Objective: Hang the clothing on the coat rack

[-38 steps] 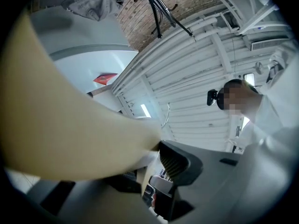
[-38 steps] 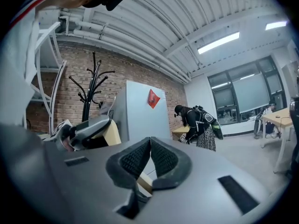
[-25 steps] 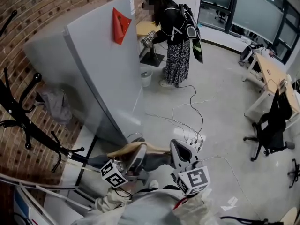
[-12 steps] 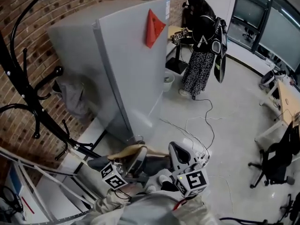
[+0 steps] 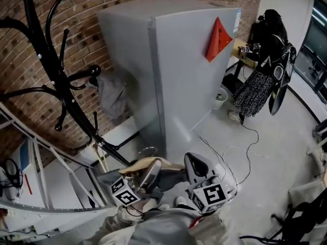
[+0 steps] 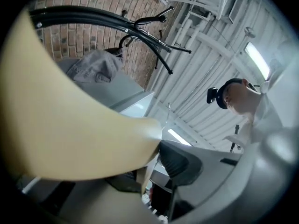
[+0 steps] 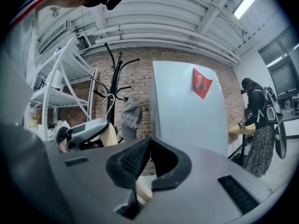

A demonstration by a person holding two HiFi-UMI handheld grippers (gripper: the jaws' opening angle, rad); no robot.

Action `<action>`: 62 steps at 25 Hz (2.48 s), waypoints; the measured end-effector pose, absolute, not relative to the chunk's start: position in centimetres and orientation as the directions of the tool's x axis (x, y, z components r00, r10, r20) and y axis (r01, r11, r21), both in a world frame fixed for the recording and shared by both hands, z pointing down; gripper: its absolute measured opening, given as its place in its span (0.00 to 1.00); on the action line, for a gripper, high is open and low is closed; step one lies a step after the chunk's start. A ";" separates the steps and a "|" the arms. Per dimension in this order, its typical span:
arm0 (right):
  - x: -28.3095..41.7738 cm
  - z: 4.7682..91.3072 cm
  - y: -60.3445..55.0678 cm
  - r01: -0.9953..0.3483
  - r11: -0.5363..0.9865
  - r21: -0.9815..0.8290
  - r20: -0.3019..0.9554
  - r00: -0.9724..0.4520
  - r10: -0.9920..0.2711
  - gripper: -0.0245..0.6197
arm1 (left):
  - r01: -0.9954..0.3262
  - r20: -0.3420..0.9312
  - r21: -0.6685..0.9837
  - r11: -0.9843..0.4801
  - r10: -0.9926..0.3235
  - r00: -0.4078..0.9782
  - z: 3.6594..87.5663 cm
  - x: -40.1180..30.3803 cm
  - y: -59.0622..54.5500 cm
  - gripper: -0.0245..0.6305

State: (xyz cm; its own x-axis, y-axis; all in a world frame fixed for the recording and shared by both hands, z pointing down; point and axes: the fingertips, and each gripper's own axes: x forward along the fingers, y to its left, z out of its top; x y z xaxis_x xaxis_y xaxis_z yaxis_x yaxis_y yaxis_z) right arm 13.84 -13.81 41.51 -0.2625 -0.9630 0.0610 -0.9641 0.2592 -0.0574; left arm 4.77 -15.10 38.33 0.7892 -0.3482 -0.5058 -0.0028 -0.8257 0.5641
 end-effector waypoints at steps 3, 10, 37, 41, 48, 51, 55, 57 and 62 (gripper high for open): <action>13.1 41.6 -14.8 -0.943 0.326 -0.061 0.060 -0.329 -0.942 0.08 | -0.062 -0.497 0.570 -0.819 -0.404 0.768 38.7 4.1 -15.6 0.21; 11.5 42.1 -16.3 -0.881 0.465 -0.084 0.052 -0.470 -0.881 0.08 | -0.186 -0.493 0.564 -0.805 -0.508 0.706 38.5 2.7 -15.6 0.21; -1.4 42.0 -17.3 -0.612 0.785 -0.090 0.037 -0.790 -0.612 0.08 | -0.497 -0.474 0.569 -0.655 -0.755 0.453 38.5 -8.8 -13.2 0.21; -2.9 41.8 -17.4 -0.619 0.780 -0.090 0.035 -0.785 -0.619 0.08 | -0.486 -0.484 0.564 -0.668 -0.744 0.462 38.2 -10.1 -13.4 0.21; -5.3 41.3 -17.2 -0.638 0.768 -0.067 0.036 -0.770 -0.637 0.08 | -0.454 -0.506 0.563 -0.691 -0.722 0.472 37.9 -12.5 -13.5 0.21; -6.5 41.1 -17.0 -0.641 0.765 -0.060 0.030 -0.767 -0.640 0.08 | -0.445 -0.514 0.558 -0.700 -0.713 0.477 37.7 -13.5 -13.4 0.21; -7.7 41.1 -16.7 -0.651 0.756 -0.058 0.027 -0.758 -0.651 0.08 | -0.436 -0.518 0.547 -0.714 -0.699 0.494 37.6 -14.3 -13.1 0.21; -8.2 41.1 -16.6 -0.658 0.750 -0.057 0.024 -0.752 -0.658 0.08 | -0.432 -0.518 0.543 -0.720 -0.693 0.502 37.5 -14.7 -13.0 0.21; -8.9 41.0 -16.1 -0.679 0.731 -0.062 0.028 -0.734 -0.679 0.08 | -0.425 -0.513 0.544 -0.724 -0.688 0.514 37.3 -15.8 -12.7 0.21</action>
